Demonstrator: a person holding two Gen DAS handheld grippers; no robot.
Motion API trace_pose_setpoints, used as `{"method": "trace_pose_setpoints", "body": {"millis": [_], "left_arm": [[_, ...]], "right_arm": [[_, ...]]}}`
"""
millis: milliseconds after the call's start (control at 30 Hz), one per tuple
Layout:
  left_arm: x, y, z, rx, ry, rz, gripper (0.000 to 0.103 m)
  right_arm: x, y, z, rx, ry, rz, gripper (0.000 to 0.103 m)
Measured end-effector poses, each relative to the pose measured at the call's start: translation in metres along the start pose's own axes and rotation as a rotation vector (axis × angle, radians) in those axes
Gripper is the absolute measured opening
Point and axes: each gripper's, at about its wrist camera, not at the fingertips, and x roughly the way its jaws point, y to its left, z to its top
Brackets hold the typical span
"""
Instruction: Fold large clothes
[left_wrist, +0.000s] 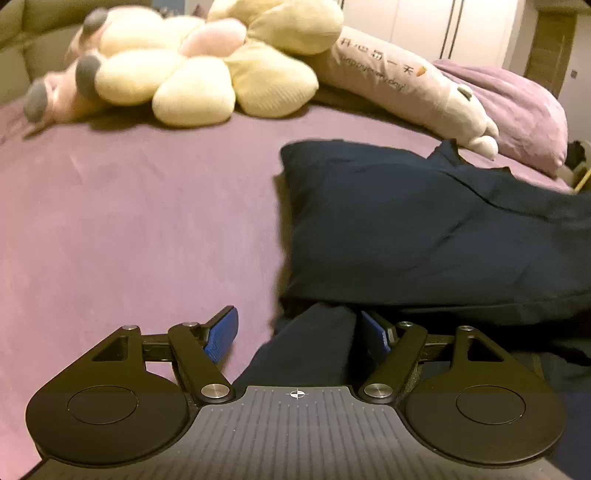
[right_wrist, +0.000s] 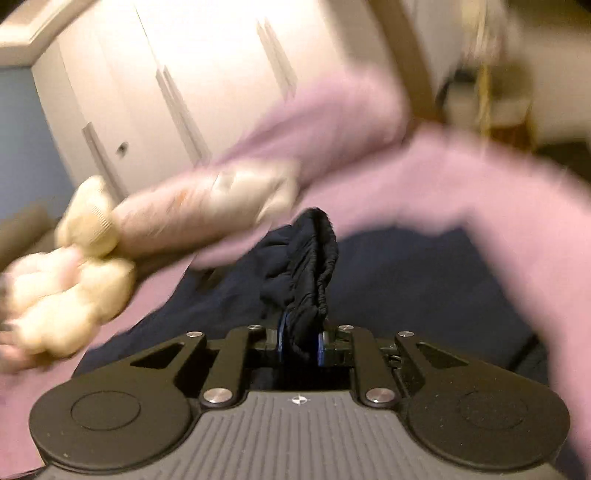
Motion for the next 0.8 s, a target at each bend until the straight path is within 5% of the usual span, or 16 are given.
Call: {"method": "trace_pose_setpoints", "body": {"millis": [133,200,267,333,500,633,800], "left_arm": [[-0.007,0.009,-0.001,-0.042,0.011,-0.011,0.076],[-0.021,0.013,0.001,-0.035,-0.016,-0.016,0.076],[-0.038,0.016,0.006,-0.011,-0.078,-0.001,0.077],[-0.049,0.016,0.015,-0.023,-0.137,0.011,0.079],[-0.037,-0.021,0.037,-0.039,-0.181,-0.071,0.093],[-0.004,-0.066,0.045,0.062,-0.202,-0.061,0.099],[0.035,-0.098,0.040,0.140,-0.227,-0.026,0.103]], "right_arm": [[0.027,-0.013,-0.006,-0.054,0.109,-0.062,0.017],[0.039,-0.024,-0.016,-0.072,0.192,-0.110,0.029],[0.026,-0.037,-0.019,-0.026,0.133,-0.153,0.044],[0.013,-0.036,-0.015,-0.008,0.042,-0.190,0.047],[0.015,0.007,-0.017,-0.128,-0.009,0.009,0.038],[0.039,0.047,-0.034,-0.266,0.001,0.103,0.035],[0.079,0.072,-0.048,-0.330,0.074,0.089,0.034]]}}
